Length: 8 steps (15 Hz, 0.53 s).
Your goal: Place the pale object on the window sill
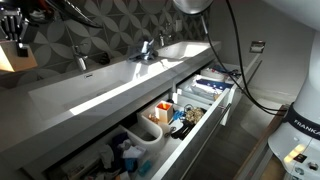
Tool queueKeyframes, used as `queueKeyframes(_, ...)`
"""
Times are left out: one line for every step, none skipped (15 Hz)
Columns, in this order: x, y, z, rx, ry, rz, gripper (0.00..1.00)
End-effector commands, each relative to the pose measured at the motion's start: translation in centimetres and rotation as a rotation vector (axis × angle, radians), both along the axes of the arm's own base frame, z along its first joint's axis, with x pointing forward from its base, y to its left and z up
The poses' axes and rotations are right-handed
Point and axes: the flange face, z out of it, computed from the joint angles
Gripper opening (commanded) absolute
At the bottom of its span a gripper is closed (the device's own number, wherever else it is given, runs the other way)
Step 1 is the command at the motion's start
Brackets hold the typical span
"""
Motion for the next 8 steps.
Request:
queueKeyframes(-1.6, 2.0, -0.7, -0.011, 0.02, 0.044, 0.02)
queueKeyframes(-2.2, 2.9, -1.1, -0.004, 0.028, 0.058, 0.02)
queueKeyframes(-2.7, 3.7, -1.4, -0.001, 0.033, 0.058, 0.02)
queueKeyframes(-3.3, 4.5, -1.6, 0.004, 0.036, 0.068, 0.02)
queueKeyframes(-3.8, 5.4, -1.8, 0.019, 0.033, 0.077, 0.02)
queueKeyframes(-4.3, 6.2, -1.7, 0.026, 0.029, 0.077, 0.02)
queueKeyframes(-4.7, 6.7, -1.5, 0.041, 0.027, 0.081, 0.02)
queueKeyframes(-4.9, 7.3, -1.2, 0.058, 0.02, 0.076, 0.02)
